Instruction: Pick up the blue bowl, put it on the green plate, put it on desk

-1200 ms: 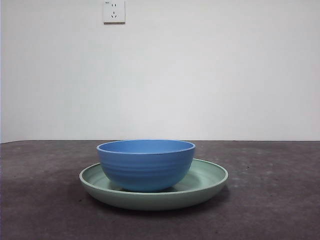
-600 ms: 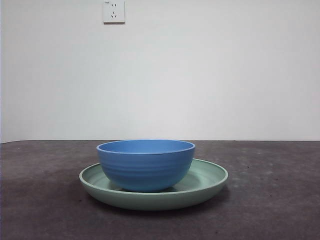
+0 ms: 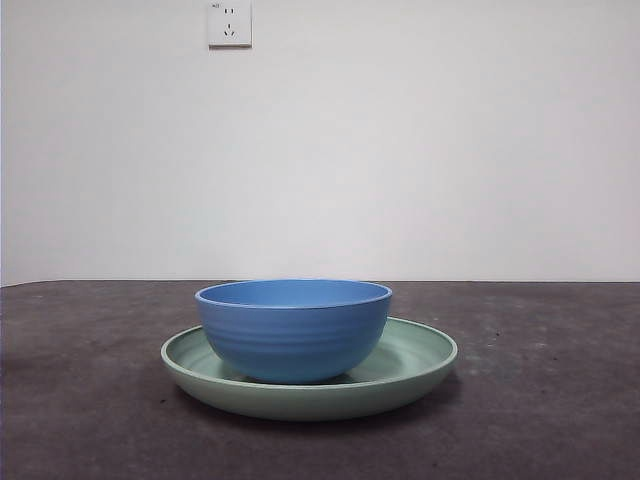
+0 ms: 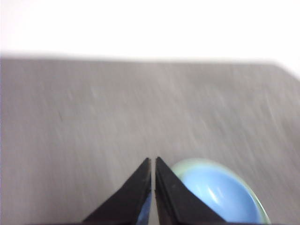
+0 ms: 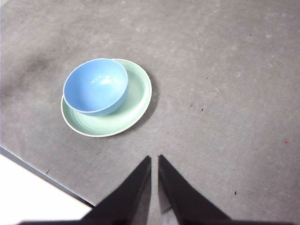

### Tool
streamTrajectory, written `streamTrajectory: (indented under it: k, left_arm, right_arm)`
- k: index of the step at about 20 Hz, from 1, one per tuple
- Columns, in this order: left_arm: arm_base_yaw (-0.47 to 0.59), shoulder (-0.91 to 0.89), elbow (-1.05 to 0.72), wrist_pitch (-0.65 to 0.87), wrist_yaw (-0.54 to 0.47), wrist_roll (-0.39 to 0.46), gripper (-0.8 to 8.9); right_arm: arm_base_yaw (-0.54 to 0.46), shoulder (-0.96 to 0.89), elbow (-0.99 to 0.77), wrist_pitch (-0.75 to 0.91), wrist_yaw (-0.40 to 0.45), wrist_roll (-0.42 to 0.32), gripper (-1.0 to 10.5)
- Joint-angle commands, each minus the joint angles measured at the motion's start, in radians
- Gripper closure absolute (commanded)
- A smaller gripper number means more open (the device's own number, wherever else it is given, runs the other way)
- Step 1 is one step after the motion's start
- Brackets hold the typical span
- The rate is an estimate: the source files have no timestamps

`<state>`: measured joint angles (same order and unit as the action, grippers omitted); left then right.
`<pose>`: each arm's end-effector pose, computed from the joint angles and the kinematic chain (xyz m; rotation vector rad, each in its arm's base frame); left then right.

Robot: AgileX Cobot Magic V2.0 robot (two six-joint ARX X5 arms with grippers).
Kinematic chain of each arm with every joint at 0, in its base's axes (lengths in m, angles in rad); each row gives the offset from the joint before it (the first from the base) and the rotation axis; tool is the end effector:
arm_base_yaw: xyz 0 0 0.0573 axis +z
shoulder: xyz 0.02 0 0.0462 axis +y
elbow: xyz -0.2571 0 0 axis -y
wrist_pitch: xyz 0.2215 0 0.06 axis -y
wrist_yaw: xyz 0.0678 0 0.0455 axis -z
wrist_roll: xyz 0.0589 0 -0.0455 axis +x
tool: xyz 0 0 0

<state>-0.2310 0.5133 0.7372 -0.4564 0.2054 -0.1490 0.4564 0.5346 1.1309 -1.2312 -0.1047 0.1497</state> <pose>0.1148 -0.0393 0.3085 -0.1430 0.2662 -0.4161 0.0423 0.0276 0.3336 0.0284 0.6716 0.4928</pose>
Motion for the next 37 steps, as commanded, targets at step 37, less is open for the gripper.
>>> streamTrajectory:
  k: [37]
  left_arm:
    - [0.192, -0.510, -0.726, 0.269, -0.269, 0.043, 7.98]
  right_arm:
    - [0.006, 0.005, 0.016, 0.023, 0.000, 0.003, 9.3]
